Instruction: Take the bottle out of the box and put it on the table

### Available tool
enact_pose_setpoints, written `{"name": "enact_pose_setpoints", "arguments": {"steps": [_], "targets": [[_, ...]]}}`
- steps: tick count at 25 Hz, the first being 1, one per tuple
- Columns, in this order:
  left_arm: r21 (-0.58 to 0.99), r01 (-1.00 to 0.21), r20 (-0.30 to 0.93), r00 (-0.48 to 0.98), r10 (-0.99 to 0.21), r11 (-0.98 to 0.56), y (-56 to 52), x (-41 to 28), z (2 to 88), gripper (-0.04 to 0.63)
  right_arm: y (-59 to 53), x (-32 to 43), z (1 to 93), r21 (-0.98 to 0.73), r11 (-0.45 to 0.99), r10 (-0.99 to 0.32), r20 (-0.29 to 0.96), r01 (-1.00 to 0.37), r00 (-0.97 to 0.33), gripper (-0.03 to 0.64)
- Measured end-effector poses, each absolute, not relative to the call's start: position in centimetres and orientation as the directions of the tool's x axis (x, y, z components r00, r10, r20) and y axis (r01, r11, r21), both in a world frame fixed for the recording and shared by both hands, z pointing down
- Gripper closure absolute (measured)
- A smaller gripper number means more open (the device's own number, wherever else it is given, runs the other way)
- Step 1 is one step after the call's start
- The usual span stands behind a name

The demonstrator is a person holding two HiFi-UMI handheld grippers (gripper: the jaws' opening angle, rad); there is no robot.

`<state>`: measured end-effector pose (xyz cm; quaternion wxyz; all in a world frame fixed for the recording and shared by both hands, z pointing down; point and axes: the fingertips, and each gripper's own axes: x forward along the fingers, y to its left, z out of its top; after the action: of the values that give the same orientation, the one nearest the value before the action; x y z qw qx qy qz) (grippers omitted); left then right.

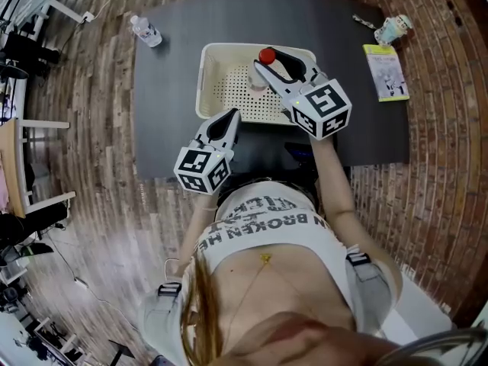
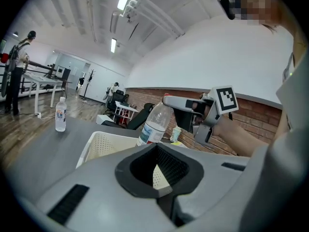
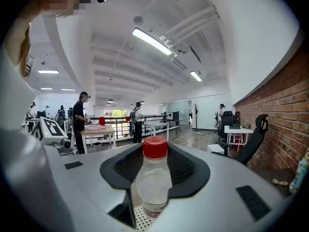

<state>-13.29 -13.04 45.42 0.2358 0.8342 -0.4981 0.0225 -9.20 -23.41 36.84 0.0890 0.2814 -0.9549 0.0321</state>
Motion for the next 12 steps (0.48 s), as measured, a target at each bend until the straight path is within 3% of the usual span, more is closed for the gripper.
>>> {"name": "enact_pose_setpoints", "arguments": {"steps": [12], "targets": [[0.383,-0.862,0.271,0.449,-0.851,-0.333,-12.7,-12.1,44.9,0.592,-22.3,-8.3,32.4,-0.002,0.884,-0.461,0.157,-0.467,-0.874,0.466]]}}
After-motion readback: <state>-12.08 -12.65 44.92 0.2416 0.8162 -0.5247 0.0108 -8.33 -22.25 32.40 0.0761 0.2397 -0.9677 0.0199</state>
